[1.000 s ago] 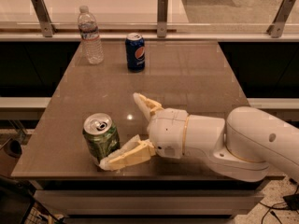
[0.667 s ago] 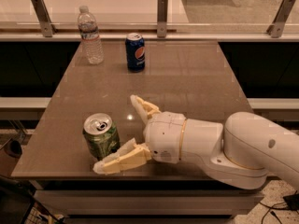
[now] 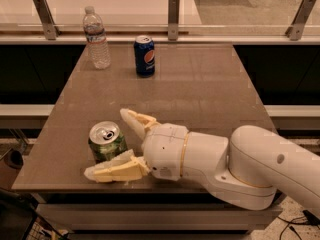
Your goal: Move green can near pepsi can
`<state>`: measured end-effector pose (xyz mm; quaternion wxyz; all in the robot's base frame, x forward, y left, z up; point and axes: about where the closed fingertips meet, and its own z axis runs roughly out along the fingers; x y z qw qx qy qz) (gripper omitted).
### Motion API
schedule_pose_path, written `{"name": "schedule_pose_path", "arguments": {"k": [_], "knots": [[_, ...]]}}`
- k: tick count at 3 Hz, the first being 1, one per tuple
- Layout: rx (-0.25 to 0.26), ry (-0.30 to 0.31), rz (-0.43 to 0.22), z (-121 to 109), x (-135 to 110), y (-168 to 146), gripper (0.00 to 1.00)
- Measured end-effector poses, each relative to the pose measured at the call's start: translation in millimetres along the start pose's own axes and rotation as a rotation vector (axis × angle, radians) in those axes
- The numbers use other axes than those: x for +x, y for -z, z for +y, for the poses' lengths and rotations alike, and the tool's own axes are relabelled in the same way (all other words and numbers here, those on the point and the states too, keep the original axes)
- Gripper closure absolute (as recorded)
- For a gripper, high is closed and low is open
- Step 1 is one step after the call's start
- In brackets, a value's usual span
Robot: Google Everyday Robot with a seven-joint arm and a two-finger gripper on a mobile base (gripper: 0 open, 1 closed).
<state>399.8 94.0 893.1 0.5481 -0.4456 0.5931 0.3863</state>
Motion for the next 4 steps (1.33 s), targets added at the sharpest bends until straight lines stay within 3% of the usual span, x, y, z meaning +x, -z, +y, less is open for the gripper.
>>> {"name": "schedule_pose_path", "arguments": {"k": [3, 4], "knots": [[-0.009, 0.016, 0.006, 5.7, -4.7, -4.7, 0.87], [-0.011, 0.021, 0.008, 7.5, -6.1, -6.1, 1.0]]}}
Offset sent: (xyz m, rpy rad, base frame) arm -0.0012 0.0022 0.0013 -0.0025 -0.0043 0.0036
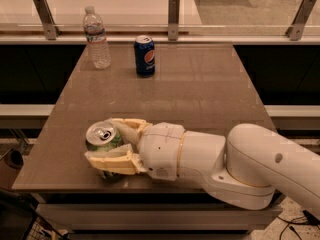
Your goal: Move green can near pepsi can
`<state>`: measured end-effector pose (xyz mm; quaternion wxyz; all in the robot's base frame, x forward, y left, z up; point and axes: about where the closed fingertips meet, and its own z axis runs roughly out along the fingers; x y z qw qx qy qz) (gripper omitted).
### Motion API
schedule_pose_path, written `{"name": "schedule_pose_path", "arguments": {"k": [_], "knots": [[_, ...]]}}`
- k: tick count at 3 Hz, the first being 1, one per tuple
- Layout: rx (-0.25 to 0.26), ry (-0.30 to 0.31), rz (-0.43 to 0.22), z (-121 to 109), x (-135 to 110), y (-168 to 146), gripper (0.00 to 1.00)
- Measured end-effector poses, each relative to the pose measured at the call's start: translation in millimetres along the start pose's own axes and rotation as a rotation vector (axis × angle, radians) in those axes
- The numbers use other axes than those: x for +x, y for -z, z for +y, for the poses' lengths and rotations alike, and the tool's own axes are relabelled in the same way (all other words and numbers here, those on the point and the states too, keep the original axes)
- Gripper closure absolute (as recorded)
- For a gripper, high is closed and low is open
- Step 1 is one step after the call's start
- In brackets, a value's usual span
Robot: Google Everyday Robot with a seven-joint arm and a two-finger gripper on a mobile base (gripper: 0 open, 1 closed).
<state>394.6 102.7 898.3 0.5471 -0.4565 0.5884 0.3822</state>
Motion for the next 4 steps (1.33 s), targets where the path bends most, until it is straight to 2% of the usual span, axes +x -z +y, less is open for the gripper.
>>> {"name": "schedule_pose_path", "arguments": {"k": [1, 2, 3, 4], "knots": [[0.0, 0.0, 0.0, 0, 0, 0, 1.0], [0.019, 0.016, 0.0, -10, -4, 10, 1.0], [0.043, 0.042, 0.028, -22, -11, 24, 1.0], [0.103, 0.063, 0.06, -36, -17, 46, 1.0]]}}
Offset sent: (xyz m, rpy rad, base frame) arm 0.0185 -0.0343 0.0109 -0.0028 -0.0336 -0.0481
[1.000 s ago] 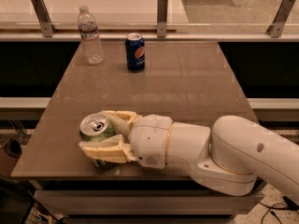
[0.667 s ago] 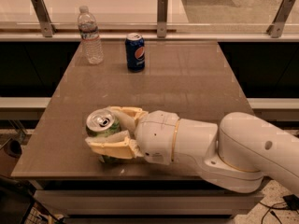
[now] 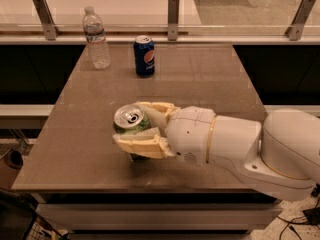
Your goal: Move green can near pepsi can
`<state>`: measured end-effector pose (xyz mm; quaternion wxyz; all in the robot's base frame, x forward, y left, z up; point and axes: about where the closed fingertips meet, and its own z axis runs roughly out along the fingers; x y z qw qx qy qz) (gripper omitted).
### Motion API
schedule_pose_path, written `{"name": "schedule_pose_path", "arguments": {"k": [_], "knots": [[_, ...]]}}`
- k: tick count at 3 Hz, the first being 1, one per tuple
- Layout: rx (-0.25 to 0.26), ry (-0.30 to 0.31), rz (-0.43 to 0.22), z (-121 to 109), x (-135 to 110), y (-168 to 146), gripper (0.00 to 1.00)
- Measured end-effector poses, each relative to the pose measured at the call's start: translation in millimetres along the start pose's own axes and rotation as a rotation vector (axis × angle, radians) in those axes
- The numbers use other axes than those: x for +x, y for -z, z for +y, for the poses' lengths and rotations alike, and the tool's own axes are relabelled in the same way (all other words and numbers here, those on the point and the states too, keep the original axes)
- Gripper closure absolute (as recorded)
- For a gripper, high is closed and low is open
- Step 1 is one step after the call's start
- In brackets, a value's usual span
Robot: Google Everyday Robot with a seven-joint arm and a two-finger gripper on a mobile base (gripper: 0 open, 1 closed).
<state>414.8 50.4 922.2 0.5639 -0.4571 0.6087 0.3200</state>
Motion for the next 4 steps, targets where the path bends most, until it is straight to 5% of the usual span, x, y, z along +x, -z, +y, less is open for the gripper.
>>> {"name": "schedule_pose_path", "arguments": {"k": [4], "knots": [[0.319, -0.103, -0.056, -134, -10, 122, 1.0]]}}
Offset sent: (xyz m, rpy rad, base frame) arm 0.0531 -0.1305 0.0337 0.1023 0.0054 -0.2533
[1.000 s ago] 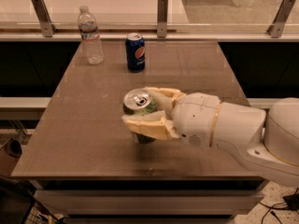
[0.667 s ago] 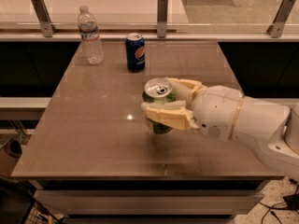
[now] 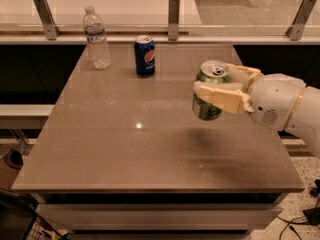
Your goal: Move green can near pepsi can
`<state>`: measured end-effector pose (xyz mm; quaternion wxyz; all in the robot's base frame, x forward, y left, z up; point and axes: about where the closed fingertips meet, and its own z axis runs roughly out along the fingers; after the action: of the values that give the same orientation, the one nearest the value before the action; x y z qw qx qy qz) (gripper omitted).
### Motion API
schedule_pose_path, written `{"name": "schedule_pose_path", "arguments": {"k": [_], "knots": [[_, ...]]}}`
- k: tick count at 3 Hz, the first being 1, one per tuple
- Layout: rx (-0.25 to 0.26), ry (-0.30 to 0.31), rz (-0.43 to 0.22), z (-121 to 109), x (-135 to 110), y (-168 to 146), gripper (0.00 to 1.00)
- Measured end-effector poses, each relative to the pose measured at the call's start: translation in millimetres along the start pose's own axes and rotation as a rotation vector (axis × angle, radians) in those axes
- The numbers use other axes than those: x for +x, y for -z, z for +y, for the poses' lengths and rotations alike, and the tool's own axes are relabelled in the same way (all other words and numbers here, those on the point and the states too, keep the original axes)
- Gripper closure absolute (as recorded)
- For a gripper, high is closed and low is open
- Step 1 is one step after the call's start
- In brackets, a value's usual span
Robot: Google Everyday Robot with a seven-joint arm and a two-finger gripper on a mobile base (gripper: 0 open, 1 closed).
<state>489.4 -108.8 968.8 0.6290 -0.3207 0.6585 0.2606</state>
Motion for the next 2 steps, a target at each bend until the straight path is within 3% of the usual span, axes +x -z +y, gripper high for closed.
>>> {"name": "schedule_pose_path", "arguments": {"k": [2], "knots": [[0.098, -0.007, 0.031, -88, -22, -2, 1.0]]}}
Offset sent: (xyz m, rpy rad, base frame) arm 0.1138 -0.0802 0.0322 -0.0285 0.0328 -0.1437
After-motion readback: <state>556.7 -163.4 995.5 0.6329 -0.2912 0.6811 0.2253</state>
